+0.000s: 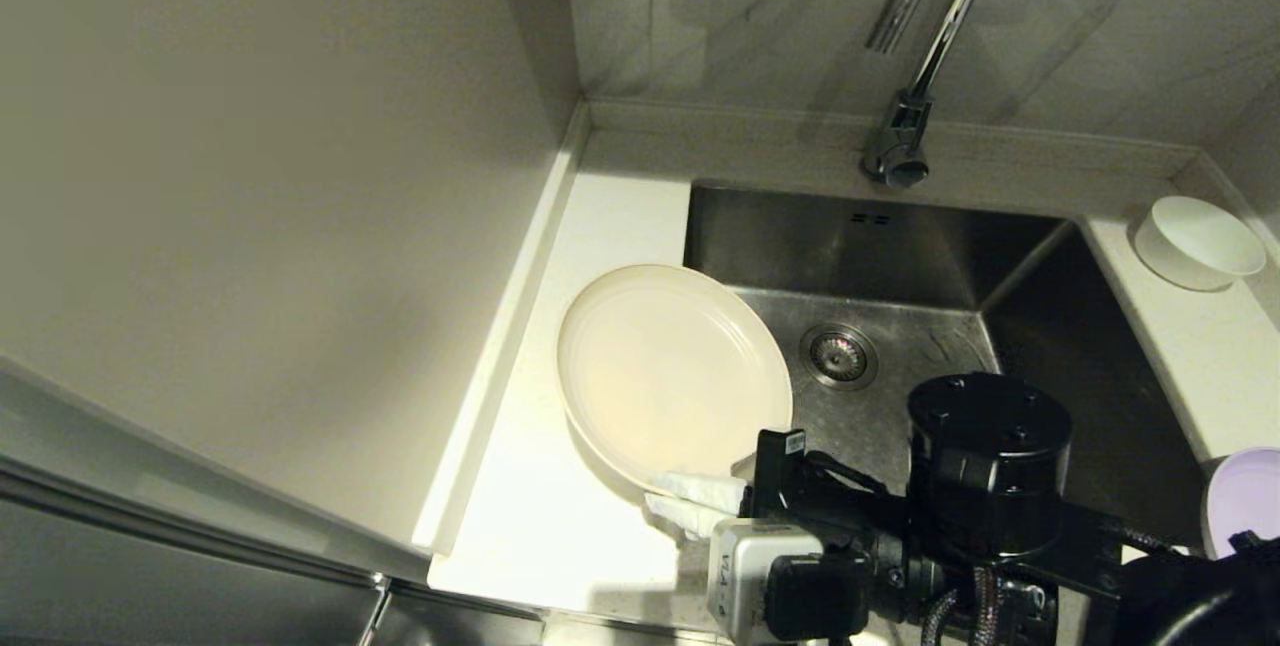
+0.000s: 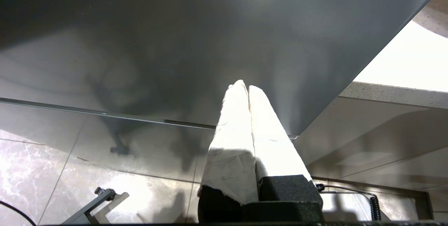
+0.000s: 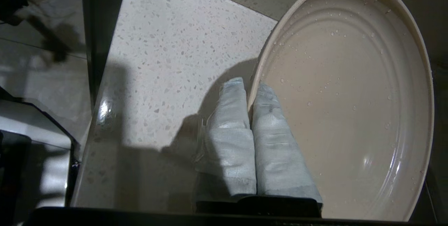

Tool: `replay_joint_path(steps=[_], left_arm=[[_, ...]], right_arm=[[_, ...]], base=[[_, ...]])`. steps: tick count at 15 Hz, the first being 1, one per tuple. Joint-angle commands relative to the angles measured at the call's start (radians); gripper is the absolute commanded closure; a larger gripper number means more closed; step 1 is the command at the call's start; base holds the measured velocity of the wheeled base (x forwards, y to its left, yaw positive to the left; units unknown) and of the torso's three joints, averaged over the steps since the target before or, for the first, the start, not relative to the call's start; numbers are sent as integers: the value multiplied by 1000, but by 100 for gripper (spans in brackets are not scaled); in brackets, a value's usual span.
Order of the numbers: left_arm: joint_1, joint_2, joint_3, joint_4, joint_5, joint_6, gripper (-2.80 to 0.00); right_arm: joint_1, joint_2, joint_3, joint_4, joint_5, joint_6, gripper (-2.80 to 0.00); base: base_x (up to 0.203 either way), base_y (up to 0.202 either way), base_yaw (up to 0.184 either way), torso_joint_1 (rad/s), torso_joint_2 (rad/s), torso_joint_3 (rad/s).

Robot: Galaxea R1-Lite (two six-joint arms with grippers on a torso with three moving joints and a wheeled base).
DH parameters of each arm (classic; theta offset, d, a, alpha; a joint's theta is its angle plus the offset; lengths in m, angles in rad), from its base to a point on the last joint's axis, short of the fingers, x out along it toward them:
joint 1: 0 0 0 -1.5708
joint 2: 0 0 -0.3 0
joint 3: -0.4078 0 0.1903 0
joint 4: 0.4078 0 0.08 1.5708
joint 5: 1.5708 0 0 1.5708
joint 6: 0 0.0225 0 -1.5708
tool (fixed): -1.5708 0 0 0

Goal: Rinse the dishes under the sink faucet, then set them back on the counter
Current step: Put a plate back to the table from the sink

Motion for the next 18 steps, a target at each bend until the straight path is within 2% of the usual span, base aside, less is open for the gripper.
replay_joint_path(steps=[1,6,11,16,18], left_arm=[[0,-2,0,0,1,-1,0],[0,-2,0,0,1,-1,0],[0,-2,0,0,1,-1,0],[0,-2,0,0,1,-1,0],[0,-2,0,0,1,-1,0]], right_arm=[[8,50,-20,-25,1,-28,0],[44,84,-27,-25,1,-106,0],[125,91,-11,-26,1,-115,0],[152,116,33,-28,-1,-134,0],[155,136,21,-26,-24,-134,0]], base=[[0,0,0,0,0,0],[0,0,0,0,0,0],[0,0,0,0,0,0],[0,0,0,0,0,0],[0,0,0,0,0,0]])
